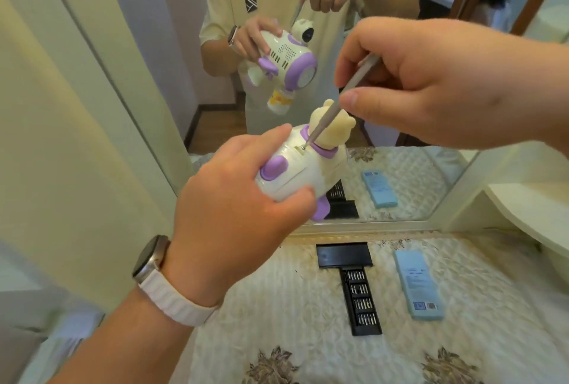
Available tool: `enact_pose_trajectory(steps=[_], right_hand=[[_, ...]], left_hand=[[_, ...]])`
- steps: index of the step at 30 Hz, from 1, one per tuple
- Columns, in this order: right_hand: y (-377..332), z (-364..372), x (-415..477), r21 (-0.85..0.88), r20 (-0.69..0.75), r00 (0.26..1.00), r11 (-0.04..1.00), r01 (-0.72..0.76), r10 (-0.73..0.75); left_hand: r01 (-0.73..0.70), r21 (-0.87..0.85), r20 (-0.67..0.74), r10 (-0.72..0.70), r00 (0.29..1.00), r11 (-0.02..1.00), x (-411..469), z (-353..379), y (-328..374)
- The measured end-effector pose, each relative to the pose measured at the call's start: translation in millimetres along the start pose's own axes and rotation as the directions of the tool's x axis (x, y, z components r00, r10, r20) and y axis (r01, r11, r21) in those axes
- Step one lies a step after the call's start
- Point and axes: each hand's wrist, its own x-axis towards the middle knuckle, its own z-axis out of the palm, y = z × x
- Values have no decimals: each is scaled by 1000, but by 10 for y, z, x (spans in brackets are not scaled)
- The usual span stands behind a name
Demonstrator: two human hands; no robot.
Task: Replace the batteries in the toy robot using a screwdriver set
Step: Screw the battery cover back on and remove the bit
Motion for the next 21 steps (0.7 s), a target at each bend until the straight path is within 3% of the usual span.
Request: enact_pose_trajectory(steps=[5, 14, 21], right_hand=[[-194, 21, 110, 92, -20, 1000, 996, 7, -5], [-328, 91, 269, -139, -144, 986, 988, 65, -85], [-325, 152, 335, 36, 15, 1000, 999, 15, -15]], left_hand=[[47, -116, 40, -42, 998, 992, -4, -152, -126], [54, -135, 65, -46, 997, 989, -24, -304, -259], [55, -125, 82, -45, 996, 991, 5, -323, -363]])
